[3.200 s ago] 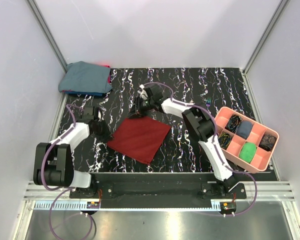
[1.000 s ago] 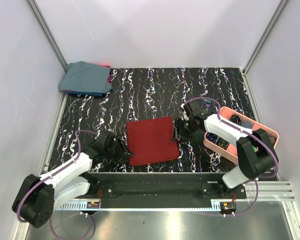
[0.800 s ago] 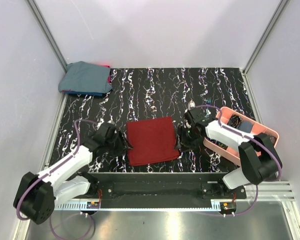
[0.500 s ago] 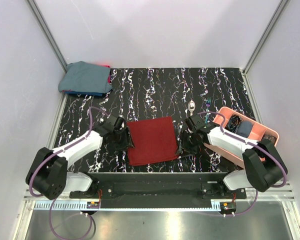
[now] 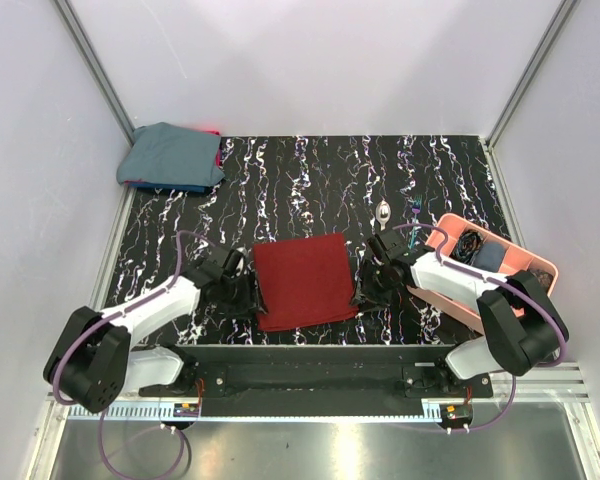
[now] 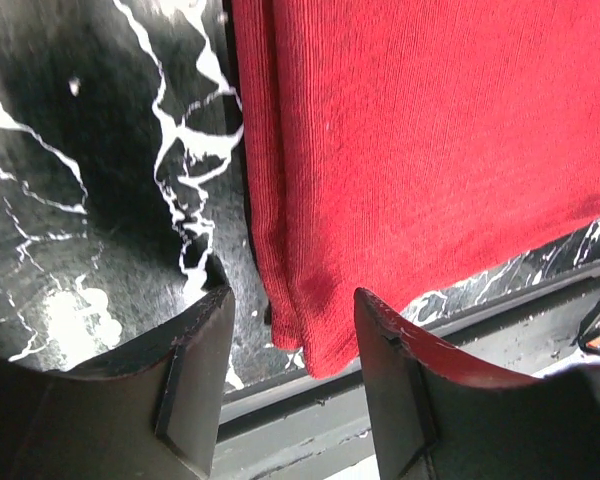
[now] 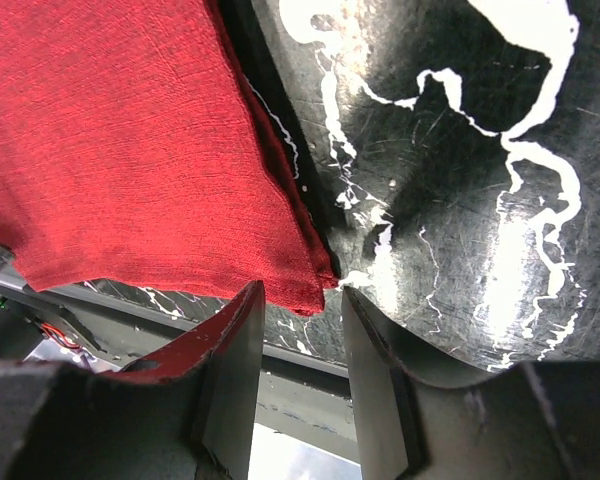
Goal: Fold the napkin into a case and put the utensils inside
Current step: Fold the top corner of the square-folded napkin into a folded napkin.
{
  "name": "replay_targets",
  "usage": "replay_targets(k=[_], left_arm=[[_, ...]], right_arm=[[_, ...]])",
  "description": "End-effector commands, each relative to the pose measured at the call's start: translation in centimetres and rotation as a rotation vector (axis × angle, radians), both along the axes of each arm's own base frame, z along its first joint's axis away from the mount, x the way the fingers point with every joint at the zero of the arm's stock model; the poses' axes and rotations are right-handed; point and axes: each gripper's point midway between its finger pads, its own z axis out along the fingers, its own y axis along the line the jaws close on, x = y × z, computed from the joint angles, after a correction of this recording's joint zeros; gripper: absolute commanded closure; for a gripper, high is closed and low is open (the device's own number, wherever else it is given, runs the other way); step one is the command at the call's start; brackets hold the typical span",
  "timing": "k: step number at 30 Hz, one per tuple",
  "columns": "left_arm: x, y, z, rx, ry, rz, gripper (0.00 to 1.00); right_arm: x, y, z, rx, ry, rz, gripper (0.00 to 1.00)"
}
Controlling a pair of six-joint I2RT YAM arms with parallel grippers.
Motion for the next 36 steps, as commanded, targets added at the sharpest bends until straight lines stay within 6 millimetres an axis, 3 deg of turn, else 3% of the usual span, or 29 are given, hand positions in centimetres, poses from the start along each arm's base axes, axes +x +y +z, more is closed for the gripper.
replay_targets(k=[1,9,20,36], left_arm=[[-0.5,-0.8,0.8,-0.072,-0.024,-0.023,0.46],[-1.9,-0.6,-0.2,-0.092,0.008,-0.007,0.57],[-2.3,-0.3,-0.6,-0.09,0.016,0.009,0.77],[-2.4,-0.4,-0.6,-0.103,0.016,0.01,0.79]], right_arm=[[1.0,0.5,0.5,0.006,-0.049,0.005,0.55],[1.0,0.1,-0.1,-0.009,-0.045,0.003,0.57],[1.1,0.7,-0.2,0.021,-0.051,0.026,0.64],[-0.4,1.2,0.0,0.093,-0.018,0.025,0.63]])
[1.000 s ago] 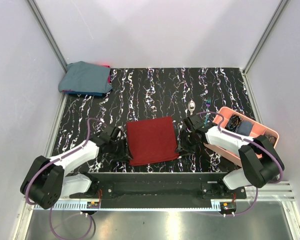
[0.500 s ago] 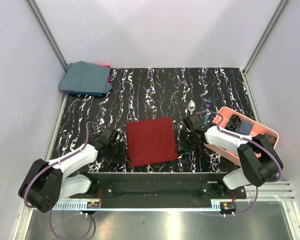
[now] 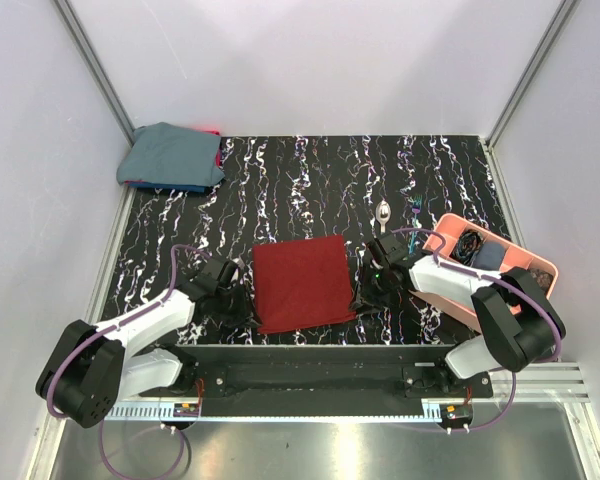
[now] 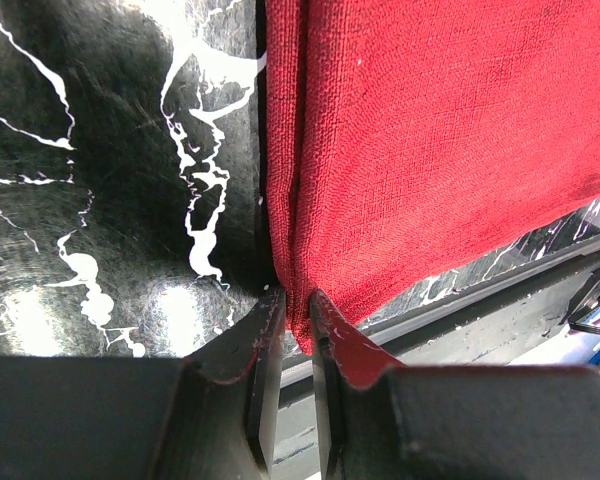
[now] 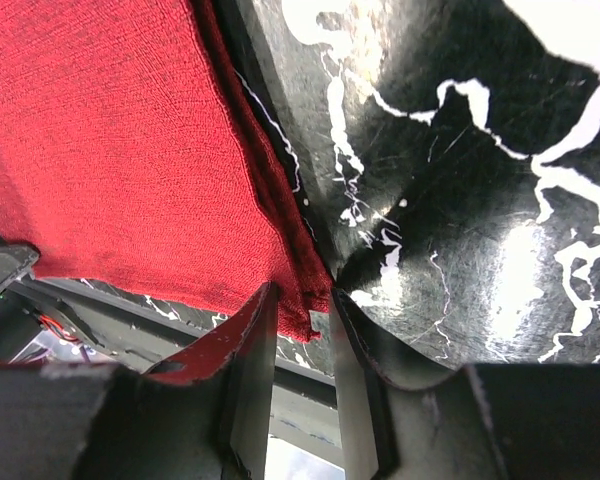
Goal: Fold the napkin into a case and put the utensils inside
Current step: Fold the top corner of the square-folded napkin into a folded napkin.
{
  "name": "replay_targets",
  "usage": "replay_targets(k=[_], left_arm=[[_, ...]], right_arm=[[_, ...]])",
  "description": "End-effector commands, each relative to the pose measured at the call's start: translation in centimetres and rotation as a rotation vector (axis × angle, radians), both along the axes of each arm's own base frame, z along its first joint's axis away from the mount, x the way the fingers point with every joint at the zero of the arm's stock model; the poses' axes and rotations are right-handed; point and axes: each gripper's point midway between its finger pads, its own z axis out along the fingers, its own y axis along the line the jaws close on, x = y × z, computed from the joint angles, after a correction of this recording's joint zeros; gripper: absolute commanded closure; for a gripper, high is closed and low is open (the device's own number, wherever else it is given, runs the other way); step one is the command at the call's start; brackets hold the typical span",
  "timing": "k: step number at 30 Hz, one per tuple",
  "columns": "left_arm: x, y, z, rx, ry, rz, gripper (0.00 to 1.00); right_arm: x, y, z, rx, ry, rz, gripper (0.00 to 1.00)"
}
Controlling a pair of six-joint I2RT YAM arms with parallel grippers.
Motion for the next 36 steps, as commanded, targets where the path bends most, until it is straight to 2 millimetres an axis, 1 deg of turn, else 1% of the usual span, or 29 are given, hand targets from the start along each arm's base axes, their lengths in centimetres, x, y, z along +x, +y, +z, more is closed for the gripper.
replay_targets(k=[1,8,11,12,15,17,18,19,20,21,22,23,24,25,26,27,28,29,30,31,32,33,34,35,36], left_arm=[[0.1,-0.5,0.4,-0.03,-0.014,-0.013,0.79],[0.0,-0.5,0.2,-0.029,-0.01,-0.015,0.79],[0.0,-0.5,0.2,-0.03,-0.008,-0.014,0.79],[0.0,-0.5,0.1,-0.028,-0.007,-0.012,0.79],[0.0,-0.5,0.2,-0.031,-0.008,-0.002,0.79],[0.1,-0.5,0.4,-0.037,-0.016,0.007,0.79],[0.2,-0.6,0.5,-0.04,-0.016,0.009,0.78],[0.2,-0.6,0.6,-0.043,-0.014,0.013,0.78],[0.2,-0.6,0.5,-0.041,-0.01,0.017,0.78],[0.1,-0.7,0.5,-0.045,-0.001,0.018,0.77],[0.0,-0.7,0.5,-0.048,0.007,0.028,0.75],[-0.1,-0.7,0.4,-0.051,0.01,0.033,0.74],[-0.3,-0.6,0.2,-0.051,0.014,0.041,0.73],[-0.3,-0.5,0.3,-0.056,0.007,0.051,0.71],[-0.2,-0.5,0.4,-0.058,0.0,0.058,0.69],[-0.3,-0.4,0.2,-0.055,0.0,0.066,0.68],[-0.3,-0.4,0.5,-0.062,-0.007,0.075,0.68],[-0.2,-0.4,0.5,-0.065,-0.01,0.082,0.67],[-0.3,-0.3,0.3,-0.062,-0.007,0.09,0.67],[-0.2,-0.3,0.4,-0.066,-0.012,0.097,0.67],[-0.3,-0.3,0.4,-0.067,-0.012,0.099,0.67],[-0.4,-0.1,0.1,-0.06,-0.008,0.104,0.67],[-0.3,-0.1,0.1,-0.061,-0.009,0.111,0.67],[-0.3,0.0,0.0,-0.059,-0.012,0.113,0.69],[-0.4,0.0,0.0,-0.059,-0.012,0.113,0.69]], right_arm=[[-0.2,0.6,1.2,0.056,-0.018,0.0,0.64],[-0.5,0.6,1.9,0.073,-0.03,-0.002,0.67],[-0.3,0.8,2.1,0.083,-0.029,0.001,0.75],[-0.4,0.9,2.1,0.083,-0.023,0.003,0.79],[-0.3,1.1,2.4,0.093,-0.03,0.007,0.85],[0.1,1.3,2.8,0.103,-0.05,0.021,0.93],[0.2,1.6,3.0,0.115,-0.052,0.033,0.98],[0.5,2.0,3.4,0.132,-0.066,0.047,1.0],[0.8,2.3,3.7,0.144,-0.081,0.06,1.0],[0.9,2.7,3.9,0.157,-0.081,0.076,1.0],[1.8,3.5,4.8,0.177,-0.11,0.09,1.0],[2.5,4.0,5.2,0.183,-0.131,0.105,1.0],[2.7,4.6,4.8,0.179,-0.118,0.124,1.0],[4.0,5.6,5.9,0.199,-0.15,0.136,1.0],[4.7,6.4,6.0,0.213,-0.162,0.15,1.0],[4.9,7.2,5.0,0.217,-0.127,0.169,1.0],[6.0,8.8,6.1,0.246,-0.153,0.193,1.0],[6.6,9.8,6.2,0.263,-0.164,0.21,1.0],[6.9,10.8,5.3,0.274,-0.134,0.227,1.0],[8.0,12.5,6.5,0.302,-0.165,0.252,1.0],[8.6,13.3,6.5,0.309,-0.173,0.263,1.0],[9.0,14.0,5.5,0.304,-0.154,0.273,1.0],[10.2,15.4,6.6,0.328,-0.187,0.287,1.0],[10.6,16.1,6.6,0.342,-0.182,0.297,1.0],[10.9,16.6,5.3,0.338,-0.158,0.301,1.0]])
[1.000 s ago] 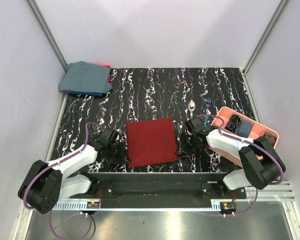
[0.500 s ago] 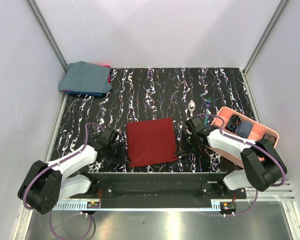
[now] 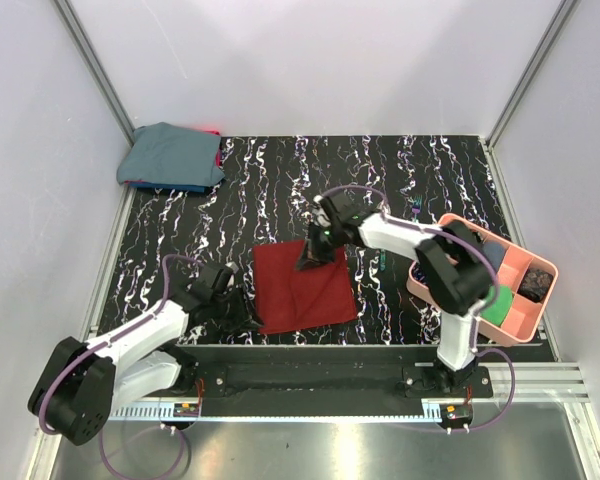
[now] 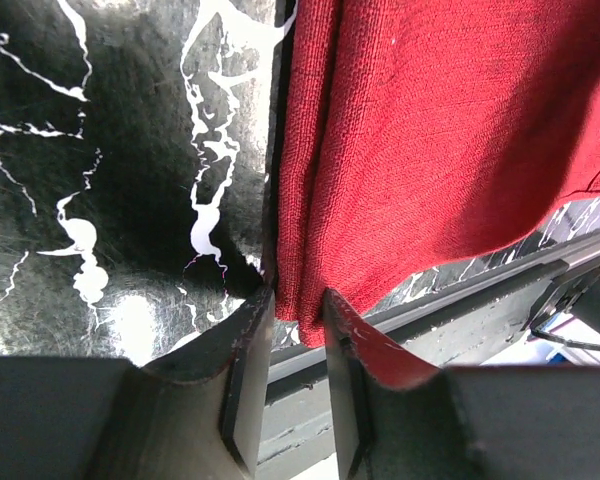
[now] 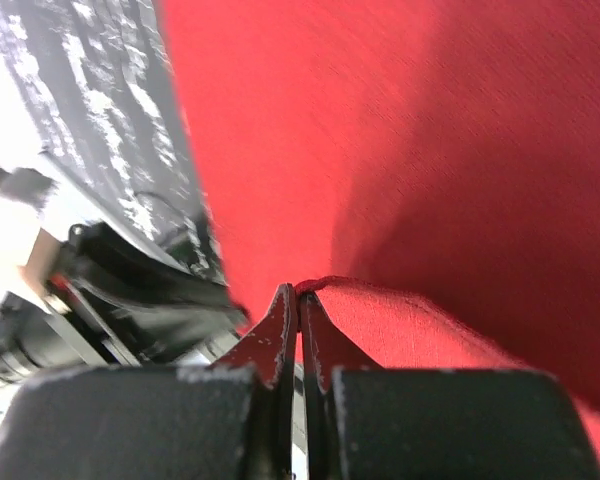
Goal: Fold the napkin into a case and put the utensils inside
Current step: Fold the top corner of the square-folded napkin into a folded napkin.
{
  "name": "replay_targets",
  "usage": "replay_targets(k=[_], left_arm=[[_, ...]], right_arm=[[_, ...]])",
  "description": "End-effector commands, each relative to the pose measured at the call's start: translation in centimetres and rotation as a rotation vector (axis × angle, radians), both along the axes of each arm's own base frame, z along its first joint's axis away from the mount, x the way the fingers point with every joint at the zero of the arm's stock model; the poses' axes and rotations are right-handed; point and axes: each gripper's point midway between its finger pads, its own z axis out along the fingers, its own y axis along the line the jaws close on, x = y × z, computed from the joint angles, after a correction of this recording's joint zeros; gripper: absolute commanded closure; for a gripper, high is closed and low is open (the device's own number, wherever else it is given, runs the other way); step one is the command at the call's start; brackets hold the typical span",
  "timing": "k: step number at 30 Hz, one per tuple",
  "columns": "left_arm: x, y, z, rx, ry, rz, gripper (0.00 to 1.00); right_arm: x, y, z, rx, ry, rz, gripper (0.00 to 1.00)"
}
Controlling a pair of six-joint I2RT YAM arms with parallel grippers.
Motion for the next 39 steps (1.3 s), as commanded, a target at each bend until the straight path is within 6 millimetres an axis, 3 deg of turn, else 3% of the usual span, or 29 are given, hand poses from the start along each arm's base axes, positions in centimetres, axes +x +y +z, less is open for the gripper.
replay_targets(k=[1,3,4,6,7,14,24,39], left_arm=[[0.2,0.1,-0.3,-0.002,-0.015,0.032,0.7],[0.2,0.1,-0.4,-0.001,-0.014,0.032,0.73],[0.2,0.2,-0.4,0.0,-0.014,0.033,0.73],[0.1,0.3,-0.6,0.005,-0.012,0.034,0.74],[0.1,0.3,-0.6,0.004,-0.01,0.033,0.75],[-0.1,0.3,-0.6,-0.001,-0.006,0.038,0.75],[-0.3,0.3,-0.8,-0.002,-0.001,0.038,0.75],[0.0,0.1,-0.2,-0.021,-0.013,0.052,0.72]], right_arm=[[3.1,4.9,1.9,0.115,-0.066,0.085,1.0],[3.7,5.9,1.2,0.126,-0.045,0.096,1.0],[4.7,6.8,2.1,0.148,-0.069,0.099,1.0],[5.1,7.6,1.3,0.152,-0.051,0.102,1.0],[5.6,8.2,1.9,0.169,-0.06,0.104,1.0],[6.5,10.0,1.0,0.205,-0.022,0.12,1.0],[6.9,11.6,0.7,0.255,-0.004,0.141,1.0],[7.7,12.1,-1.2,0.247,0.018,0.135,0.95]])
